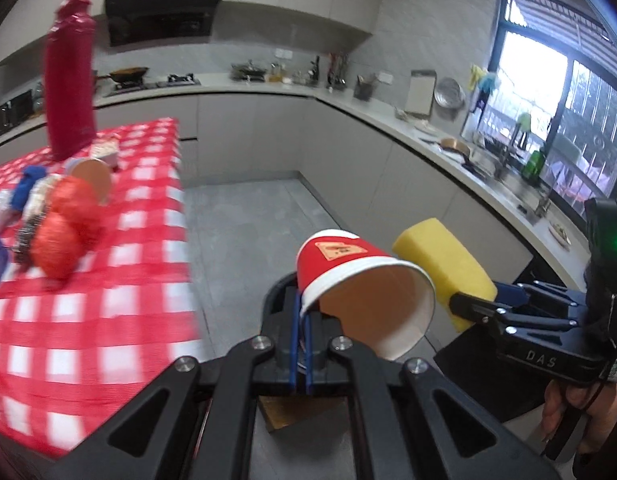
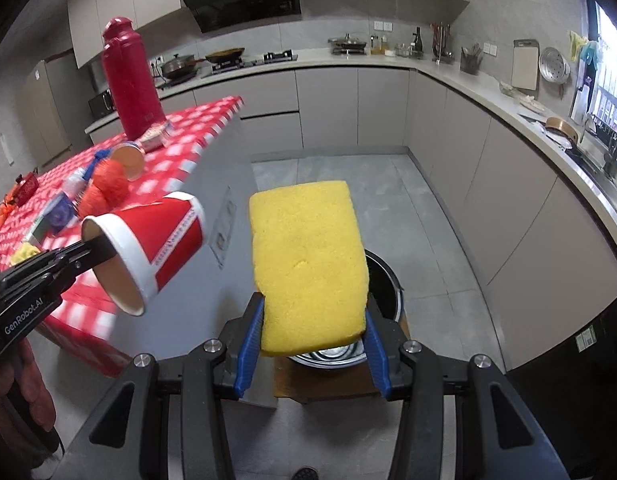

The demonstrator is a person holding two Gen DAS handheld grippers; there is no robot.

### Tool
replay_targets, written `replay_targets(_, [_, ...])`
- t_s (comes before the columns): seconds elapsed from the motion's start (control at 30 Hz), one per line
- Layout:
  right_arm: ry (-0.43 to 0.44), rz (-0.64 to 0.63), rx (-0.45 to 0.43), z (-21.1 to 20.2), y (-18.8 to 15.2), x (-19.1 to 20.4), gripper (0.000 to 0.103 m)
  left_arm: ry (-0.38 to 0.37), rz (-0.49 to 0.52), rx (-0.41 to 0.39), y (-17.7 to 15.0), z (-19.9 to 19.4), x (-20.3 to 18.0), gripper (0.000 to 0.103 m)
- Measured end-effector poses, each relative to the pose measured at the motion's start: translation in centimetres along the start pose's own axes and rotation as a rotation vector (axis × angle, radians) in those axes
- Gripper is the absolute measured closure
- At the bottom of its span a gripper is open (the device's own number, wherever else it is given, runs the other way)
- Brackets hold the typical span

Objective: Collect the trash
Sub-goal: 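Carry the red cup and yellow sponge over the black bin with both tools, then open both tools to drop the cup and sponge into the bin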

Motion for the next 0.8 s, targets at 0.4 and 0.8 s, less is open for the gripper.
replay_targets(0.4, [0.076,-0.053,0.116,9.7,-3.7,-3.8,0.054,0.031,-0.018,0.144,-3.8,9.2,-0.7,0.1])
replay_targets(0.8, [0.081,-0.149,0.226,19.7,-5.6,-4.3,0.0,0.103,-0.08,0.311,-8.6,16.3,2.5,0.015])
Point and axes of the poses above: each gripper's, at about its wrist camera, not at the fingertips, and z roughly the way its jaws point, x to its left, y to its top, the point moved 9 cm from there along z, roughly the way its jaws point, and after that the axes turned 11 degrees about -y, right-handed, at the moved point
